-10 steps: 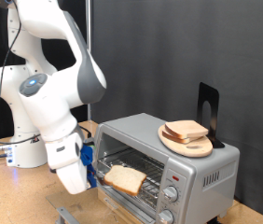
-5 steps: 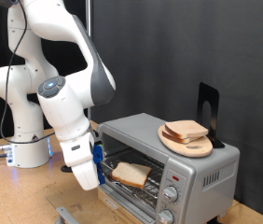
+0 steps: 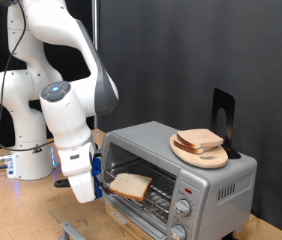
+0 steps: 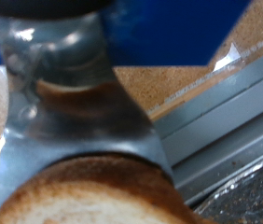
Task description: Make a piece of toast with the oven
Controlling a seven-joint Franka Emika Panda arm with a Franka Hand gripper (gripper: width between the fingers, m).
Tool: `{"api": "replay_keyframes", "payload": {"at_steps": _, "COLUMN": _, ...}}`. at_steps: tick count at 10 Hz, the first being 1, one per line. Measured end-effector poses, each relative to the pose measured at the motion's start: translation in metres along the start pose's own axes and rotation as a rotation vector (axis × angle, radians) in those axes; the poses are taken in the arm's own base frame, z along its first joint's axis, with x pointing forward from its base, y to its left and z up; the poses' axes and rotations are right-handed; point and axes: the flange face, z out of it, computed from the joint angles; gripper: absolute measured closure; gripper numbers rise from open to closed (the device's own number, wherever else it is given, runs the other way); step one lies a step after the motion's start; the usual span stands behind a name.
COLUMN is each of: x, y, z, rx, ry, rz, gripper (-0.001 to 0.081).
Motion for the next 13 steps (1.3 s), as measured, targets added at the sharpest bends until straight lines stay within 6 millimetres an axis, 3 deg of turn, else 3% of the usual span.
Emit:
{"api": "replay_keyframes", "payload": {"at_steps": 7, "x": -0.014, "y": 0.016, "z": -0.016, "rx": -0.039, "ry": -0.025, "rz": 0.022, "gripper": 0.0411}}
{"api": "replay_keyframes", "payload": {"at_steps": 13, "x": -0.011, "y": 0.011, "z": -0.034, "rx": -0.047, "ry": 0.007, "rz": 0.011, "gripper": 0.0411}}
